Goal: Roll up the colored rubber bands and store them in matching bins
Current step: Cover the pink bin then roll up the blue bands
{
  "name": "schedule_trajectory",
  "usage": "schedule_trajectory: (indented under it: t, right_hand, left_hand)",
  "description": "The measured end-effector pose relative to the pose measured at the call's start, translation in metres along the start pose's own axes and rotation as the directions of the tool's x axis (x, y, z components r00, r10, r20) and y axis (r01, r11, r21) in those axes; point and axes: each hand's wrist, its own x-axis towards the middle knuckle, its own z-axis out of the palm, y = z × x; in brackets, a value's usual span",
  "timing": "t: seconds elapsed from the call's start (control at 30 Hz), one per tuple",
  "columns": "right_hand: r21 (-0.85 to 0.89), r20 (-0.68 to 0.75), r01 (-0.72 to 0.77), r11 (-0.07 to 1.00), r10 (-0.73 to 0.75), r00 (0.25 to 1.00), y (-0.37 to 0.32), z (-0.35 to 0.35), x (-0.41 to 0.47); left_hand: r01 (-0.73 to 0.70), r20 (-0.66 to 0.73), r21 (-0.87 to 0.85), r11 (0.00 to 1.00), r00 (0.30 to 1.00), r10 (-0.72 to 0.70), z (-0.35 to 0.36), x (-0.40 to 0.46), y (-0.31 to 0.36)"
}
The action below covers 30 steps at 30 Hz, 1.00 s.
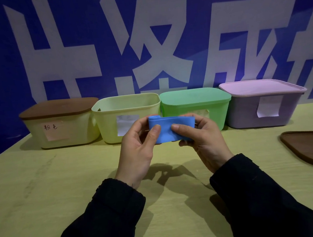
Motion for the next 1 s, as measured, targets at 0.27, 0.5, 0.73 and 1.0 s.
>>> schedule_trajectory:
  t: [0.27,0.5,0.73,1.0]
  right_hand:
    - [0.146,0.133,-0.027,0.989,0.007,0.991,0.006,0.000,0.000]
    - [0.082,0.088,0.001,0.997,-0.008,0.996,0.009,0.001,0.000]
    - [0.077,-0.018,-0.025,0.997,0.026,0.999,0.013,0.006,-0.002]
    - [-0.057,-0.033,-0.013,0.998,0.011,0.999,0.018,0.008,-0.003]
  left_hand:
    - [0.016,-0.022,0.006,1.000,1.000,-0.016,-0.001,0.001,-0.001]
    - [0.027,-0.027,0.010,1.000,0.999,-0.026,-0.003,0.003,-0.003]
    - [0.048,0.049,-0.003,0.999,0.998,-0.048,0.004,0.000,-0.010]
    - [0.037,0.068,0.122,0.992,0.997,-0.046,0.005,-0.003,-0.006]
